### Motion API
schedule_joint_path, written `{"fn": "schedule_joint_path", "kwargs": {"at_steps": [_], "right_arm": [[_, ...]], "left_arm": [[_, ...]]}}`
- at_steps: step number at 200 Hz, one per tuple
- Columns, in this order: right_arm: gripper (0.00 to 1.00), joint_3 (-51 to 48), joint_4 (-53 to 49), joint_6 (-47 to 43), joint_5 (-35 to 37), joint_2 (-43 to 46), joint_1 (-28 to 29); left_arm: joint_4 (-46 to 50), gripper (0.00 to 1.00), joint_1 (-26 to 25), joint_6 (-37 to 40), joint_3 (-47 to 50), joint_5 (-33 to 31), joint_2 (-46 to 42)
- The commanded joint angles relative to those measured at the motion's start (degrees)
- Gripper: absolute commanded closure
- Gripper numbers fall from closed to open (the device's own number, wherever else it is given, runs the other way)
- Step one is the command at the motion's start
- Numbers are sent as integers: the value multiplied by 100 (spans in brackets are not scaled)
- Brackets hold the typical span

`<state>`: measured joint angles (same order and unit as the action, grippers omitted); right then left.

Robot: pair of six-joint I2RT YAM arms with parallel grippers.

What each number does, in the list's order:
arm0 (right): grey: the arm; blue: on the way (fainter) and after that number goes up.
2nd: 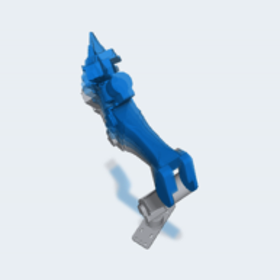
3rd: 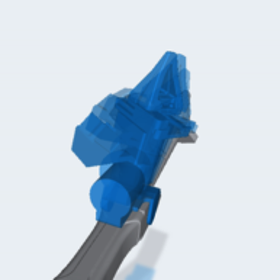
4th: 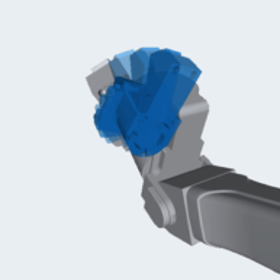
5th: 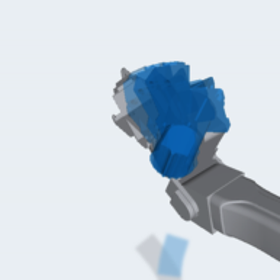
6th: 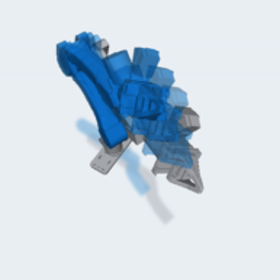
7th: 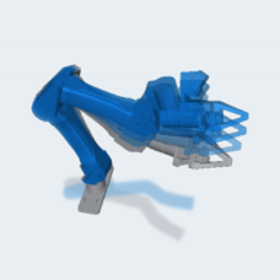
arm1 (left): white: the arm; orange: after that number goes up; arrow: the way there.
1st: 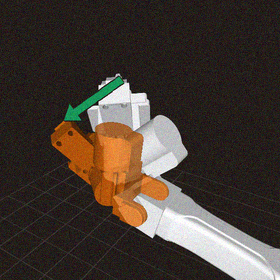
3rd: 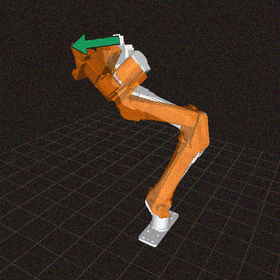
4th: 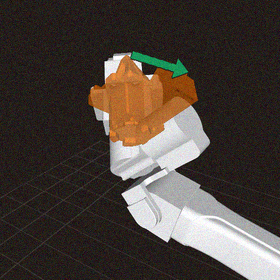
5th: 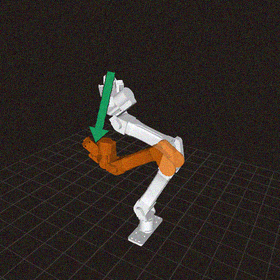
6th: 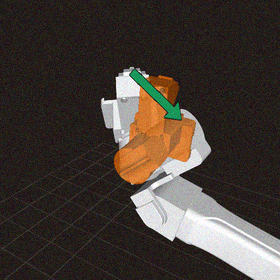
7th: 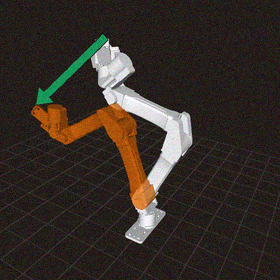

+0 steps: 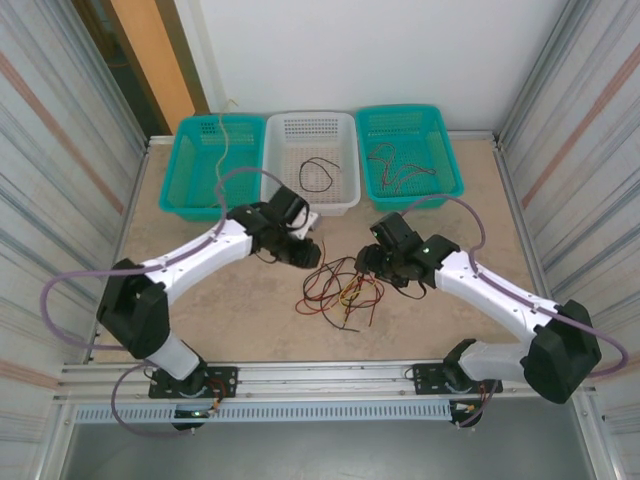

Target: Untangle the cables

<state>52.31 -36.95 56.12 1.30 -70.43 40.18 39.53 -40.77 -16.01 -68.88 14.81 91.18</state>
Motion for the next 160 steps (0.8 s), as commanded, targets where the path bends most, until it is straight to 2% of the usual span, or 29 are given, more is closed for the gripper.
{"fn": "schedule_joint_path", "kwargs": {"at_steps": [1, 27, 52, 89, 121, 149, 160], "right_arm": [[38, 65, -266, 93, 391, 199, 47], [37, -277, -139, 278, 335, 528, 17], [37, -479, -221, 366, 386, 781, -3], [34, -678, -194, 400, 192, 1058, -355], [33, -602, -116, 237, -200, 1014, -740], [33, -510, -111, 163, -242, 1065, -841], [34, -517, -102, 183, -283, 1072, -854]], "left_arm": [[199, 67, -203, 389, -15, -473, 404], [169, 67, -326, 467, -305, -499, 903], [-100, 66, -380, 386, -634, -210, 1168], [-165, 65, -441, 478, -1354, -175, 1620], [-166, 56, -451, 607, -1864, -213, 1998], [-44, 56, -451, 652, -2185, -184, 2193], [-49, 58, -450, 652, -2219, -151, 2216]]}}
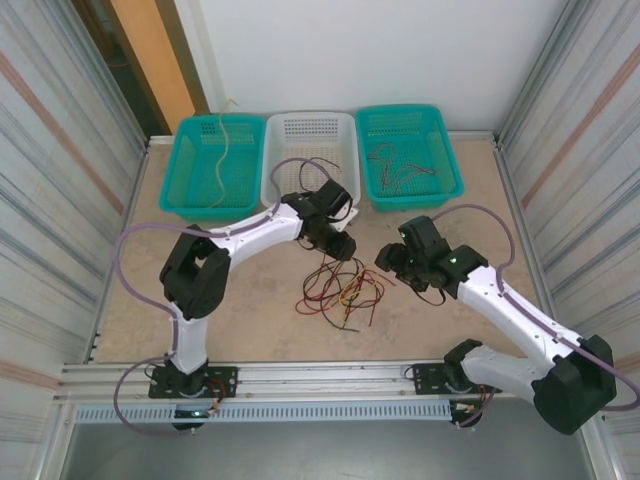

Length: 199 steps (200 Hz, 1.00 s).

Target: Untangle the cables

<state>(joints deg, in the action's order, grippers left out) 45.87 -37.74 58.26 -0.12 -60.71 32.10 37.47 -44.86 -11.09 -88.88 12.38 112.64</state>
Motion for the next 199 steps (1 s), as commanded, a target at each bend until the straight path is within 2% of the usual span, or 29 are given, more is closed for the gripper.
{"fn": "schedule_joint_path", "kwargs": {"at_steps": [1, 13, 27, 98, 119, 135, 150, 186, 199], "right_arm": [[34, 126, -23, -28, -144, 101, -46], [35, 103, -49, -6, -176, 125, -46], [35, 19, -97, 6, -158, 224, -41], [36, -216, -208, 83, -208, 567, -150], [36, -296, -74, 182, -248, 560, -152], [37, -291, -32, 211, -259, 534, -142], [37, -264, -49, 214, -258, 517, -142], [37, -245, -69, 209, -237, 531, -142], [39, -248, -26, 203, -244, 510, -145]], "left_arm": [[160, 59, -45, 160, -227, 95, 72], [155, 71, -40, 182, -235, 255, 95], [157, 75, -79, 165, -236, 231, 171], [228, 71, -85, 259, -602, 193, 689], [393, 71, -84, 341, -728, -21, 869], [404, 65, -76, 417, -695, -122, 917], [404, 64, -58, 509, -694, 27, 982], [502, 65, -58, 577, -583, 221, 950], [451, 69, -54, 612, -489, 133, 899]]}}
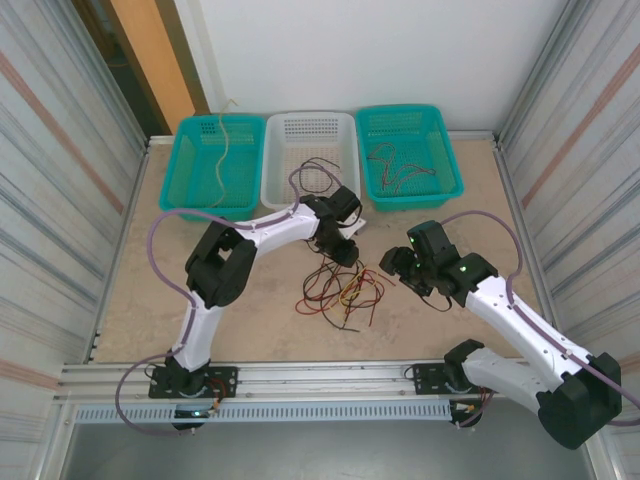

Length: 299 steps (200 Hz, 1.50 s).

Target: Untangle the cables

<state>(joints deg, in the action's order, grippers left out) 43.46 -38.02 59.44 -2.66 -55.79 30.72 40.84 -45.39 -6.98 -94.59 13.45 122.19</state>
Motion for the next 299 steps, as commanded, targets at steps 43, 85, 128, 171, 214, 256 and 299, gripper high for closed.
{"fn": "schedule_joint_path", "kwargs": {"at_steps": [43, 85, 128, 171, 214, 256, 299], "right_arm": [[44, 104, 67, 11, -72, -247, 4], [43, 191, 193, -22, -50, -261, 3], [33, 234, 761, -315, -237, -331, 364], [27, 729, 1106, -543, -143, -776, 857], [26, 996, 977, -549, 57, -1077, 773], [28, 1010, 998, -538, 100, -1004, 836], [27, 1112, 604, -723, 764, -492, 1287]], "left_arm": [[-181, 93, 112, 145, 423, 202, -651], [29, 100, 161, 63, 464, 434, -931], [59, 100, 148, -322, 392, 704, -1980], [-215, 100, 238, -935, 354, 1429, -2720], [-506, 100, 419, -1422, 488, 2088, -3235], [-745, 100, 646, -1779, 714, 2358, -3540], [-1127, 100, 898, -2122, 670, 2725, -3689]]}}
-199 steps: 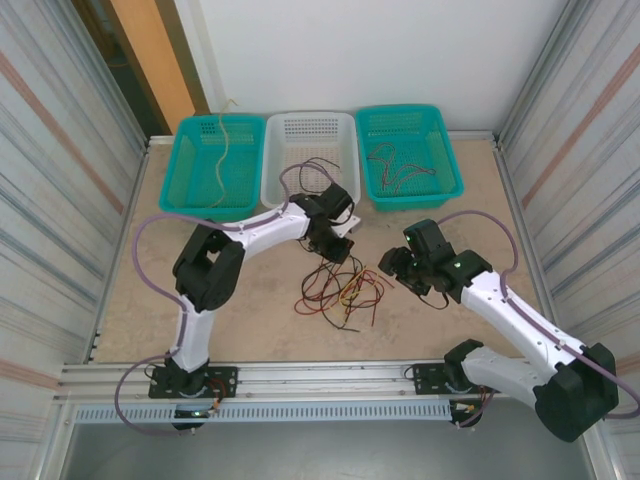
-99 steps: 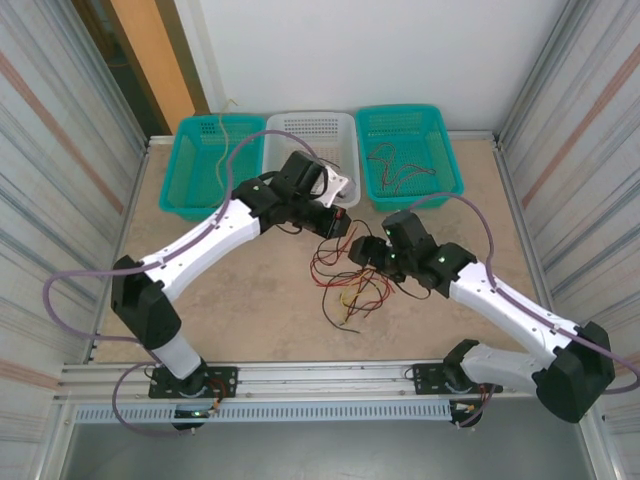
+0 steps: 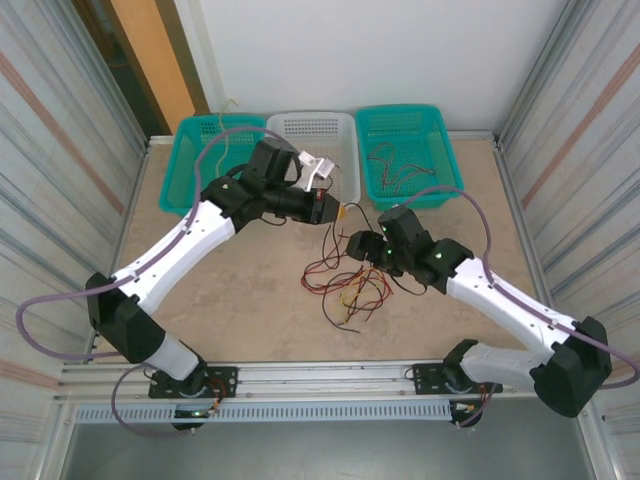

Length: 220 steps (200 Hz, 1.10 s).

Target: Untangle the cables

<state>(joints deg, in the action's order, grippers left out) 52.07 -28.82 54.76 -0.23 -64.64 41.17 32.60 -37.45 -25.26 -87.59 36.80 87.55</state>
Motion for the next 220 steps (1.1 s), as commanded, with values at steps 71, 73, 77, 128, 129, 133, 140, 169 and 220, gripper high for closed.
{"fn": "schedule_joint_path", "kwargs": {"at_steps": [71, 73, 77, 128, 129, 133, 140, 169, 220], "right_arm": [[25, 1227, -1042, -1541, 885, 1016, 191], [25, 1266, -1057, -1594, 867, 1015, 184], [25, 1342, -1083, -1705, 819, 1014, 159], [29, 2035, -1267, -2708, 94, 930, -79], [29, 2039, -1267, -2716, 85, 924, -81], [29, 2093, -1274, -2780, 24, 895, -85], [31, 2194, -1323, -2885, -47, 834, -87], [39, 2574, -1671, -3138, 163, 428, -84], [46, 2764, -1550, -3369, -168, -84, -91]], "left_arm": [[-456, 100, 499, -487, -135, 794, -534], [-469, 100, 508, -475, -135, 807, -543], [-474, 100, 525, -472, -135, 847, -558], [-594, 100, 651, -603, -259, 1389, -563], [-595, 100, 651, -599, -263, 1390, -563], [-593, 100, 651, -585, -266, 1410, -571], [-579, 100, 651, -562, -259, 1423, -574], [-500, 100, 686, -470, -262, 1491, -594], [-576, 100, 738, -459, -275, 1661, -625]]}}
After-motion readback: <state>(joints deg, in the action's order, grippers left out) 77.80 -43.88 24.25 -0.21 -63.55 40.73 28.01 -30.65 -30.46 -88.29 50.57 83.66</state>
